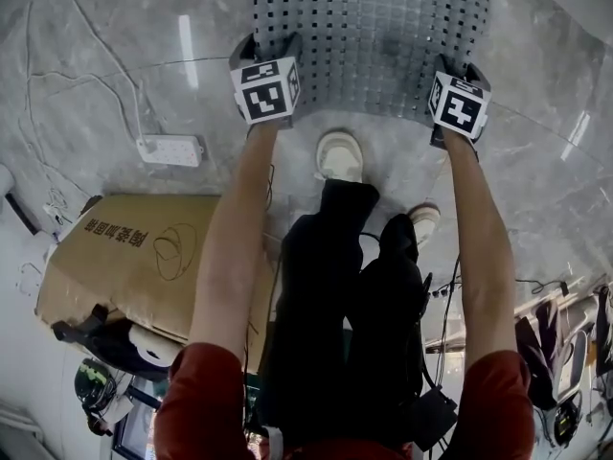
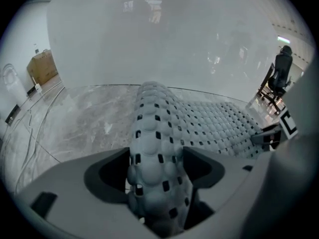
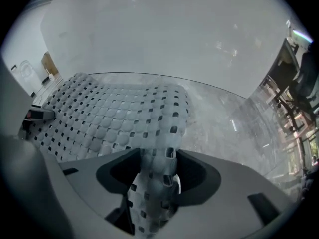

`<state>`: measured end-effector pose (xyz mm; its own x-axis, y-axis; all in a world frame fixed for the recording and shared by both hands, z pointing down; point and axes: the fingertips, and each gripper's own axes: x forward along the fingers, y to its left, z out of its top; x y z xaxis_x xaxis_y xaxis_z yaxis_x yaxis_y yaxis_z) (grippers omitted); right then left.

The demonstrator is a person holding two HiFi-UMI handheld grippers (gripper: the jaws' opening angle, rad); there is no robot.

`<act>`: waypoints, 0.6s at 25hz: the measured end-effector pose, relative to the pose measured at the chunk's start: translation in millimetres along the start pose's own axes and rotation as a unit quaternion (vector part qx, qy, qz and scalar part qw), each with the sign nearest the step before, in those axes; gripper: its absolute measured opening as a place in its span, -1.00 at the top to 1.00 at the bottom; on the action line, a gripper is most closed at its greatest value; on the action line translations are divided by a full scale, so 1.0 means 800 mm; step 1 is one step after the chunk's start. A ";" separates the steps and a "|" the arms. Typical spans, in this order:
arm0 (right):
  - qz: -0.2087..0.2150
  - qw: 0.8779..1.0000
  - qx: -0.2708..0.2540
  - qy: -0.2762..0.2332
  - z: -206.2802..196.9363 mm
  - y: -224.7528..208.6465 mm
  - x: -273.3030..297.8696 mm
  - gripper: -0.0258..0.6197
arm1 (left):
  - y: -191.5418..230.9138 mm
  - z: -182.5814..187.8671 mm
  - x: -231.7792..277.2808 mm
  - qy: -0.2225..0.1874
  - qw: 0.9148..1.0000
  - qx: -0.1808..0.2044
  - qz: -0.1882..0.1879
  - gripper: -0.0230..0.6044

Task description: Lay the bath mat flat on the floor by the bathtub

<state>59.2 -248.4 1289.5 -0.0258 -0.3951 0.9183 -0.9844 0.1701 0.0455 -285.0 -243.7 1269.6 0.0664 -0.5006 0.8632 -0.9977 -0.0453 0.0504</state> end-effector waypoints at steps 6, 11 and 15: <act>-0.002 1.000 0.002 -0.004 0.001 -0.008 -0.006 0.05 | -0.002 0.001 -0.009 0.003 1.000 0.003 0.010 -0.13; 0.004 1.000 0.009 -0.001 0.002 -0.009 -0.028 -0.01 | -0.010 0.003 -0.031 0.011 1.000 -0.001 0.012 -0.16; 0.006 1.000 0.010 -0.001 0.009 -0.010 -0.063 -0.01 | -0.022 0.015 -0.067 0.009 1.000 -0.011 0.007 -0.17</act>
<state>67.3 -236.2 1240.5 -0.0380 -0.3958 0.9175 -0.9872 0.1574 0.0270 -270.8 -226.9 1216.5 0.0516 -0.4845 0.8733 -0.9986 -0.0185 0.0487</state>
